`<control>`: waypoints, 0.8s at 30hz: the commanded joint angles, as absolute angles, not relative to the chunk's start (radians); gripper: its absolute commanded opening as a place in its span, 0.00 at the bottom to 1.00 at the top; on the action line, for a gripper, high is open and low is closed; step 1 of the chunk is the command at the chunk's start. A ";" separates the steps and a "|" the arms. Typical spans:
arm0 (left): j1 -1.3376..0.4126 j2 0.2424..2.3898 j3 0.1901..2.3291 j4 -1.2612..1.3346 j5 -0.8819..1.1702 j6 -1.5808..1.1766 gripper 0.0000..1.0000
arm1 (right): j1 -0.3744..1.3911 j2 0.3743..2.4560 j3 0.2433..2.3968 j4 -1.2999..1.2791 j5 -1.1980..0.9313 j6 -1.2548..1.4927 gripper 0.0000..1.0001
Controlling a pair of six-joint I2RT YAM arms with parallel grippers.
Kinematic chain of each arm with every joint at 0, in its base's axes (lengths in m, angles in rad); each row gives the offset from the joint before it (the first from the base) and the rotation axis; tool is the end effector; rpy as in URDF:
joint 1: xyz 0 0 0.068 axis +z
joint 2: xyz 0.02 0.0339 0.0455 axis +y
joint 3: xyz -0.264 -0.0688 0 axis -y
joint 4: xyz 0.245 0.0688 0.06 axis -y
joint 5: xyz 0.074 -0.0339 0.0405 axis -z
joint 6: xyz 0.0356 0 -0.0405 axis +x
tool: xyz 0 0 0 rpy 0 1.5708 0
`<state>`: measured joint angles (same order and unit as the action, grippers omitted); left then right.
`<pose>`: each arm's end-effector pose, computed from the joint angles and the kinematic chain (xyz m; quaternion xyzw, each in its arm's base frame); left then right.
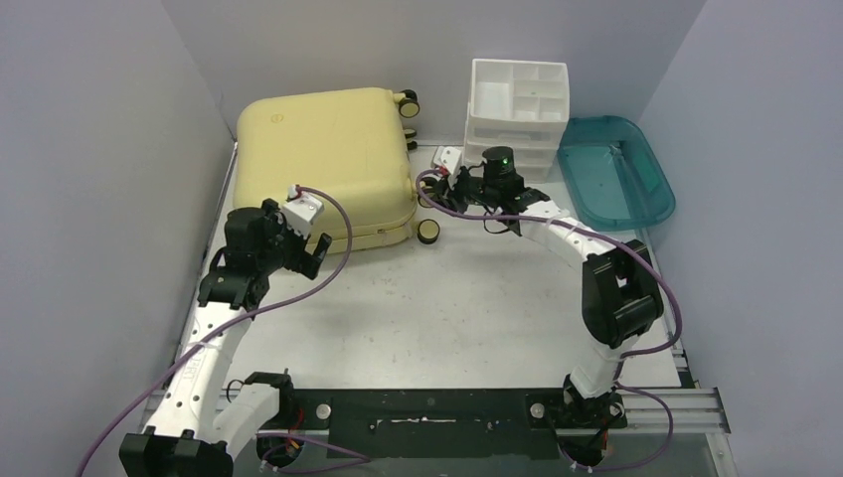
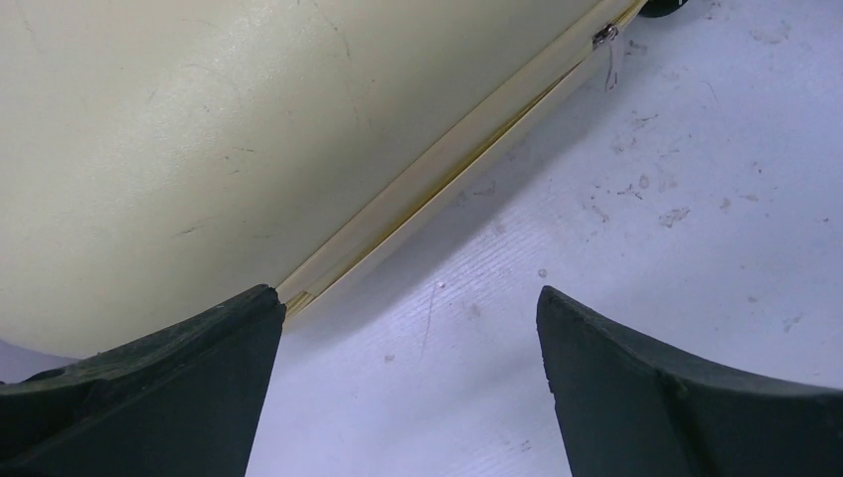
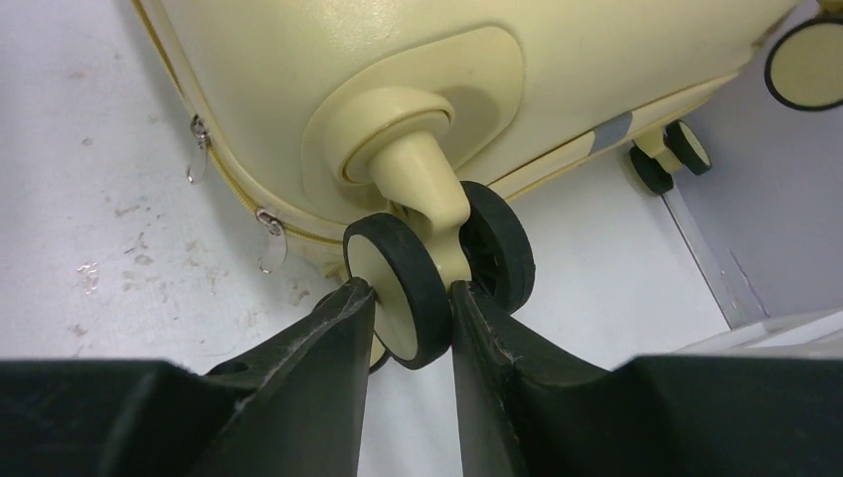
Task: Open, take out, and arrange the luggage
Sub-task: Adjust the luggage at the center of the board.
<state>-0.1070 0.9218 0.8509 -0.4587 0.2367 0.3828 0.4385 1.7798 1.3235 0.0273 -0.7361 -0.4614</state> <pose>0.2008 -0.0300 0.3115 0.2658 0.8215 -0.0336 0.5033 0.3633 0.1968 0.2759 -0.5165 0.6224 0.2969 0.5076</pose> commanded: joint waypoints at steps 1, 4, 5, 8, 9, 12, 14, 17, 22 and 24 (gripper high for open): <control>-0.091 0.862 0.864 -0.485 0.259 0.397 0.97 | 0.544 1.689 1.246 -0.117 -0.894 -0.479 0.30; -0.085 0.823 0.867 -0.534 0.261 0.405 0.97 | 0.599 1.671 1.226 -0.149 -0.893 -0.477 0.30; -0.084 0.810 0.868 -0.556 0.264 0.411 0.97 | 0.607 1.658 1.218 -0.146 -0.894 -0.467 0.31; -0.084 0.756 0.863 -0.595 0.265 0.411 0.97 | 0.611 1.595 1.177 -0.069 -0.788 -0.375 0.51; -0.082 0.740 0.857 -0.598 0.267 0.409 0.97 | 0.607 1.564 1.164 -0.045 -0.745 -0.364 0.59; -0.077 0.728 0.857 -0.607 0.268 0.416 0.97 | 0.600 1.447 1.049 0.096 -0.608 -0.310 0.72; -0.077 0.733 0.868 -0.595 0.247 0.418 0.97 | 0.612 1.376 0.938 0.196 -0.554 -0.292 0.79; -0.077 0.733 0.859 -0.541 0.214 0.406 0.97 | 0.679 1.298 0.757 0.364 -0.485 -0.295 0.84; -0.077 0.764 0.848 -0.427 0.189 0.372 0.97 | 0.709 1.351 0.631 0.574 -0.396 -0.130 0.90; -0.077 0.805 0.878 -0.393 0.185 0.377 0.97 | 0.719 1.394 0.638 0.609 -0.375 -0.080 0.92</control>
